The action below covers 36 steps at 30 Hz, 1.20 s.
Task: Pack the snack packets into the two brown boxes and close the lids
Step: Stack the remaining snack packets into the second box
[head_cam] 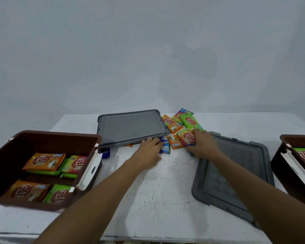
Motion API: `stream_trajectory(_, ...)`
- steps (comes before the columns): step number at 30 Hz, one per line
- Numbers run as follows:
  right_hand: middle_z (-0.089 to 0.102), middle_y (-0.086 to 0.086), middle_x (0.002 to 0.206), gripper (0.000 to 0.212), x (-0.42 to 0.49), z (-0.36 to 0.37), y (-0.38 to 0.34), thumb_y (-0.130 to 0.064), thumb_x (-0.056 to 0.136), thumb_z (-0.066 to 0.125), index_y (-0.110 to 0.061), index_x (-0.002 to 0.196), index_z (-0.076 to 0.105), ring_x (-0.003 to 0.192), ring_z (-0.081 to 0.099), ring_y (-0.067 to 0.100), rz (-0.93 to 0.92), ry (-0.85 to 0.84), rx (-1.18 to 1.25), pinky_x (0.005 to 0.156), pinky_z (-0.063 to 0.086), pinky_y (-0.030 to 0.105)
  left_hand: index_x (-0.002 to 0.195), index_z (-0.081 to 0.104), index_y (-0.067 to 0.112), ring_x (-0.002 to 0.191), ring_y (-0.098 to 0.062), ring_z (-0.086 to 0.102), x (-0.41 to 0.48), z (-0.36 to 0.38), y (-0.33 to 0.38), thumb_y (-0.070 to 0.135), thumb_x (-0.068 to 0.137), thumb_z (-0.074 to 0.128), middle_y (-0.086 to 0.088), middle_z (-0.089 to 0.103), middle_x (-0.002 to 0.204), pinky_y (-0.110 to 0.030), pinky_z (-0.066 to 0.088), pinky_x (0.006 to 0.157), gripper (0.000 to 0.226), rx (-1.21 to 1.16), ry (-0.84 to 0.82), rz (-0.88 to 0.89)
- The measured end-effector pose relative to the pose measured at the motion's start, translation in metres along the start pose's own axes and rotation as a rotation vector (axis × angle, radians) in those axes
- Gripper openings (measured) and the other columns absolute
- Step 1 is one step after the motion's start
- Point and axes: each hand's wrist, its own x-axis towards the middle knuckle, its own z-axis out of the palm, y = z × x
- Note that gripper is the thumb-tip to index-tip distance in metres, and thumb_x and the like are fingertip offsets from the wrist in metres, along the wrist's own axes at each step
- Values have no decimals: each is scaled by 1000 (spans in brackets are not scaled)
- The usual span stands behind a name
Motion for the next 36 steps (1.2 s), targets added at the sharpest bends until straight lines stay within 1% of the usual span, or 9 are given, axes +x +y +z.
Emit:
stream_trajectory(5,37,13,137,78,-3,-3,-9,-28,72,81,-13,136,38,119,47,27,4,-73,21,88,47,32,138,44,22,125,-20,39,-8,9,-5,36,95,55,0,44,134,-37,28,106,46,-60,70,48)
stream_trajectory(8,50,10,131,61,-3,-6,-9,-21,78,78,-15,127,42,108,53,21,5,-73,193,79,46,27,137,44,22,120,-19,44,-13,10,-8,37,97,51,-1,43,136,-34,42,100,43,-64,42,115)
stream_trajectory(11,57,10,125,43,-3,-10,-11,-19,86,71,-16,119,43,99,57,19,40,-87,341,75,52,29,130,47,17,111,-17,48,-17,2,-7,38,102,39,-2,48,132,-35,45,94,36,-106,27,128)
stream_trajectory(14,57,9,119,48,-6,-18,-15,-17,88,68,-15,128,43,98,62,21,117,-145,528,71,53,28,110,53,14,87,-15,55,-11,-17,-9,31,104,38,-5,63,109,-34,52,78,24,-144,10,28)
stream_trajectory(16,56,6,112,46,-9,-24,-19,-20,90,66,-15,130,45,91,62,18,155,-156,593,70,52,28,99,54,13,81,-16,61,-6,-29,-15,33,104,35,-5,63,94,-31,56,73,29,-283,-41,-98)
stream_trajectory(20,60,3,105,34,-12,-31,-29,-31,92,62,-17,121,53,80,63,13,159,-124,633,73,53,28,88,55,9,66,-5,63,-7,-62,-27,36,104,33,-1,63,78,-12,48,55,38,-602,-63,-171)
stream_trajectory(25,63,0,102,23,-23,-40,-54,-36,93,61,-21,109,56,85,66,15,103,-115,619,69,53,26,107,64,9,75,-12,68,-26,-109,-53,41,98,48,-2,70,91,-21,55,67,37,-730,-84,-104)
stream_trajectory(28,68,-1,94,13,-33,-44,-79,-36,92,61,-24,95,60,80,69,15,47,-133,656,70,55,27,102,66,14,80,-15,71,-46,-130,-79,42,97,51,-3,72,93,-24,56,69,33,-731,-82,-72)
stream_trajectory(36,72,3,94,12,-59,-34,-212,-38,88,65,-29,96,65,85,72,21,-139,-250,617,82,56,36,96,71,22,74,-9,71,-138,-159,-202,40,93,59,2,75,87,-21,51,63,22,-742,-85,-125)
